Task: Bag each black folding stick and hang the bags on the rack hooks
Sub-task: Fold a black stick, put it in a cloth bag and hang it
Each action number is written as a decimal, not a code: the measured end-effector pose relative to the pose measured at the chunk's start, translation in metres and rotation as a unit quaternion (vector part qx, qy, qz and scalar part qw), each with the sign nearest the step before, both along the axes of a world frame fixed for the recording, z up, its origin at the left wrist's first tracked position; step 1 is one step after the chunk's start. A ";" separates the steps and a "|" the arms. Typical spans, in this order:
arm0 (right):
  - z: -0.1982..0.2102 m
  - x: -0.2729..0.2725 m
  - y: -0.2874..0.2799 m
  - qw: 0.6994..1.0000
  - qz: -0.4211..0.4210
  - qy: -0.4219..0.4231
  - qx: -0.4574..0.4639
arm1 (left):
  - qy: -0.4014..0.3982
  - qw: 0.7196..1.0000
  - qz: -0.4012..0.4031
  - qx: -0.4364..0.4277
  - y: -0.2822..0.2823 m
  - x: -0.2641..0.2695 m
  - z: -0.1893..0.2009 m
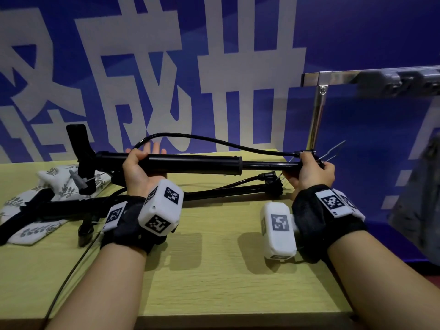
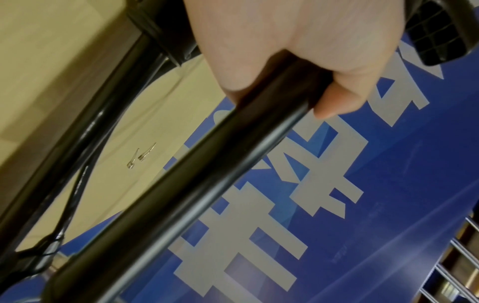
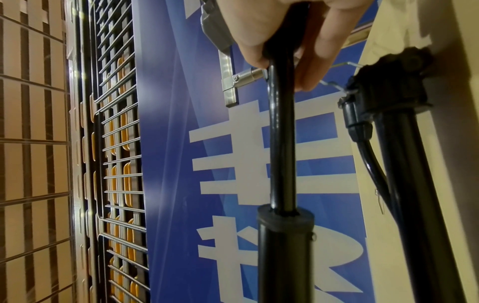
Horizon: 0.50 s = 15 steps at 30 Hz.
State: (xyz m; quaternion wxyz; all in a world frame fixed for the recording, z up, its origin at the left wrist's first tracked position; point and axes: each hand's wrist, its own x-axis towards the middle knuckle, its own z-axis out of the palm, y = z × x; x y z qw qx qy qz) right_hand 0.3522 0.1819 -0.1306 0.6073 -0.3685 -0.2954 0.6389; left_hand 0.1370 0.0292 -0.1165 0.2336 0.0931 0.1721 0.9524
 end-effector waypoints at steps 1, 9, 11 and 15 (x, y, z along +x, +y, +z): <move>0.000 -0.001 -0.001 1.000 0.004 -0.002 -0.001 | -0.003 1.000 0.002 -0.001 0.001 -0.001 -0.001; -0.003 -0.006 -0.003 0.998 0.054 -0.032 -0.019 | -0.009 1.000 -0.004 -0.011 0.006 0.003 -0.002; -0.003 -0.006 -0.003 0.997 0.065 -0.036 -0.025 | -0.005 1.000 -0.008 -0.020 0.006 0.006 -0.001; -0.003 -0.006 -0.001 0.997 0.069 -0.022 -0.027 | -0.013 1.000 -0.005 -0.016 0.005 0.008 0.001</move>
